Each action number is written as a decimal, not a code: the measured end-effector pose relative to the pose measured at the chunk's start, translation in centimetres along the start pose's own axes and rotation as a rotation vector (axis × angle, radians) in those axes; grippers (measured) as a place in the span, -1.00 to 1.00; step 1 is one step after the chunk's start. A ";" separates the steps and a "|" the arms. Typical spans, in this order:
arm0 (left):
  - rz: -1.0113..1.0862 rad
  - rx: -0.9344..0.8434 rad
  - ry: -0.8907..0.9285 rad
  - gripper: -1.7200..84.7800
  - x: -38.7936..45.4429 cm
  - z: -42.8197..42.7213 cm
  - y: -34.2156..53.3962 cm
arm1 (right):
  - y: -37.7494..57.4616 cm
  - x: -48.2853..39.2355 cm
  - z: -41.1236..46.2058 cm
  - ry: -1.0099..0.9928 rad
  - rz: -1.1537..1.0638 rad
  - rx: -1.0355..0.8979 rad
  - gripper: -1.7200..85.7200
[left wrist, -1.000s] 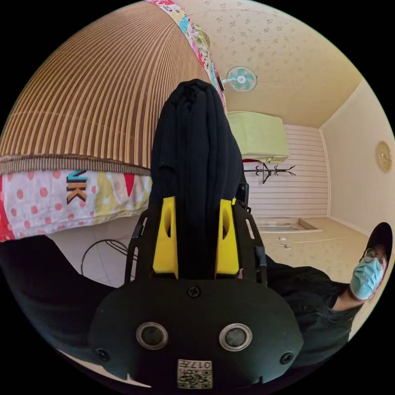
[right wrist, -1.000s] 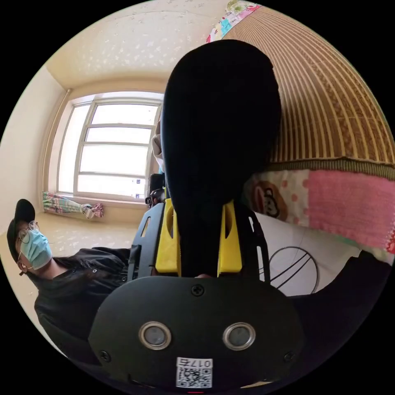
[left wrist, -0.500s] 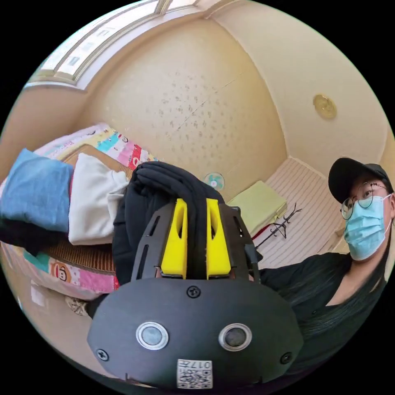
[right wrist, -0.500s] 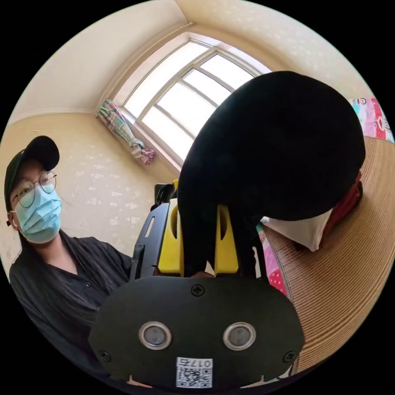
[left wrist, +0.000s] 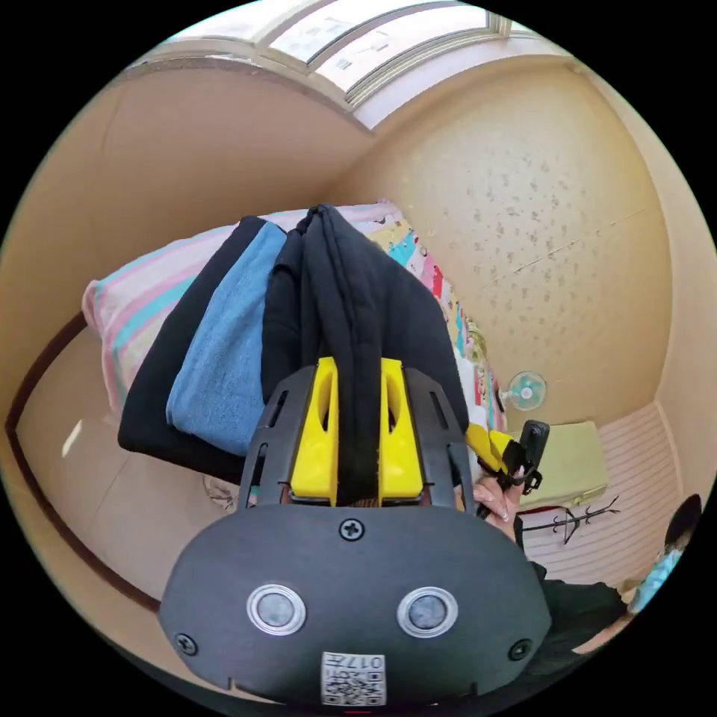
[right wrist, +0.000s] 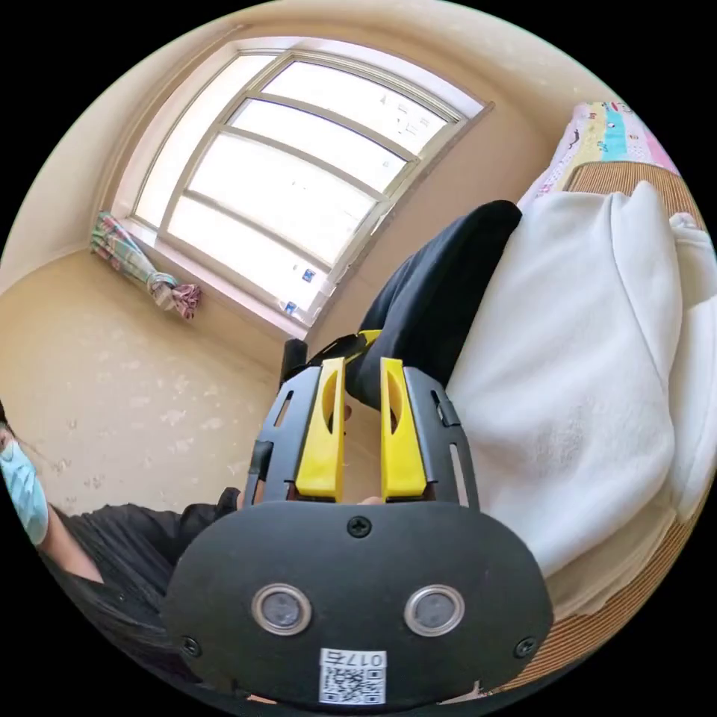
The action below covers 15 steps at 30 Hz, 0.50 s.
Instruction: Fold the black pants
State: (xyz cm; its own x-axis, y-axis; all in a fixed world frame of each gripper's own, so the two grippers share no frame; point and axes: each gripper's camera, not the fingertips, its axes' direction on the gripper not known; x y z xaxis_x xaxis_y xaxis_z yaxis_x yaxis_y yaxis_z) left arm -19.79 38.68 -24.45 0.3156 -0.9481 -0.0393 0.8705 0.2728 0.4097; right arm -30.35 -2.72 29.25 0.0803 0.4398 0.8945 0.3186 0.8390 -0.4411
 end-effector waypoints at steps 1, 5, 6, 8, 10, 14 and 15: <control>-0.027 0.057 0.130 -0.77 -1.9 -0.6 1.5 | 0.9 -0.6 -0.6 -0.011 -0.033 -0.018 -0.85; -0.002 0.142 0.079 -0.77 -1.6 -2.6 7.0 | 8.9 -4.6 -7.6 0.133 -0.140 -0.132 -0.90; 0.029 0.189 0.014 -0.77 -0.4 -3.4 9.6 | 11.8 -5.3 -10.4 0.210 -0.140 -0.100 -0.91; 0.080 0.283 -0.063 -0.79 1.6 -4.8 14.2 | 16.2 -5.8 -14.7 0.358 -0.086 -0.038 -0.93; 0.226 0.342 -0.155 -0.90 5.0 -5.7 20.3 | 20.3 -5.4 -19.1 0.528 0.040 0.013 -0.94; 0.471 0.152 -0.453 -0.96 10.1 -1.9 26.3 | 28.9 -7.1 -28.7 1.029 0.353 0.154 -0.95; 0.523 0.050 -0.550 -0.97 11.2 0.3 27.2 | 30.7 -9.7 -30.5 1.170 0.331 0.208 -0.95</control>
State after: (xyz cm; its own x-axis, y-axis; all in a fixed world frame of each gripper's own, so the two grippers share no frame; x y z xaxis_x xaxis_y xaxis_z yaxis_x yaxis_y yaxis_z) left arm 7.35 35.40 -13.51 0.4375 -0.6454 0.6262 0.6368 0.7140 0.2909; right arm 7.48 9.01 9.26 0.9597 0.1791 0.2168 -0.0258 0.8237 -0.5665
